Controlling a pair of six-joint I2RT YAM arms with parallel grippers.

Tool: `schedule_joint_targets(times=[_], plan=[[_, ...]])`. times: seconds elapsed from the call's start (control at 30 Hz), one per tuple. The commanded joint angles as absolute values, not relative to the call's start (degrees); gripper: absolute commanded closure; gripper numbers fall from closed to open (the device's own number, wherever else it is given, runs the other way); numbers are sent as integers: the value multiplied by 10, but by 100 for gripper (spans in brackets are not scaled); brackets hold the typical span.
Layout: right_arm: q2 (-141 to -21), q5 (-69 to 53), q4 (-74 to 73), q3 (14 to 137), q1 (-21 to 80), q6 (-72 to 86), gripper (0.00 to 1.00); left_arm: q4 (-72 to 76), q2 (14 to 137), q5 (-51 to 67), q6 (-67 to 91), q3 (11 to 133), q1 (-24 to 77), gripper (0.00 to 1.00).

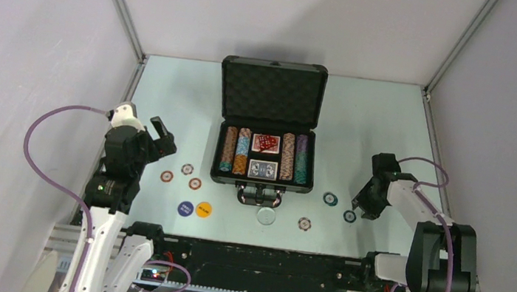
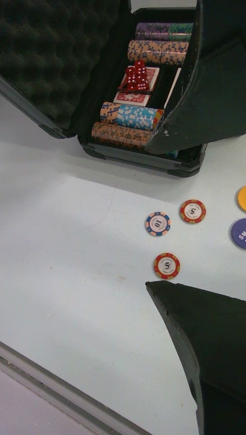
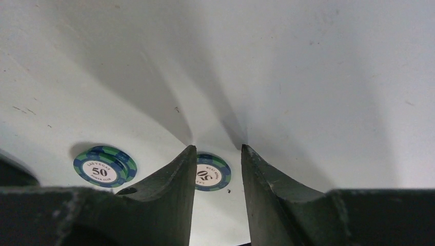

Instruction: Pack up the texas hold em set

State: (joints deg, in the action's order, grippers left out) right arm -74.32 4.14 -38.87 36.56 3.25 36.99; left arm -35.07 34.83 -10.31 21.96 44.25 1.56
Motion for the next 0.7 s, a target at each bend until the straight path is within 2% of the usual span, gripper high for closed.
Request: schedule_joint_targets(times=[0.0, 0.3, 0.67], plan=[[-759, 40, -359, 355, 30, 360, 59, -338, 348, -104, 206, 443, 11, 2], [-760, 33, -347, 345, 32, 365, 63, -339, 347, -103, 207, 443, 11, 2], [-752, 54, -391, 342, 104, 421, 62, -339, 344, -104, 206, 443, 11, 2]])
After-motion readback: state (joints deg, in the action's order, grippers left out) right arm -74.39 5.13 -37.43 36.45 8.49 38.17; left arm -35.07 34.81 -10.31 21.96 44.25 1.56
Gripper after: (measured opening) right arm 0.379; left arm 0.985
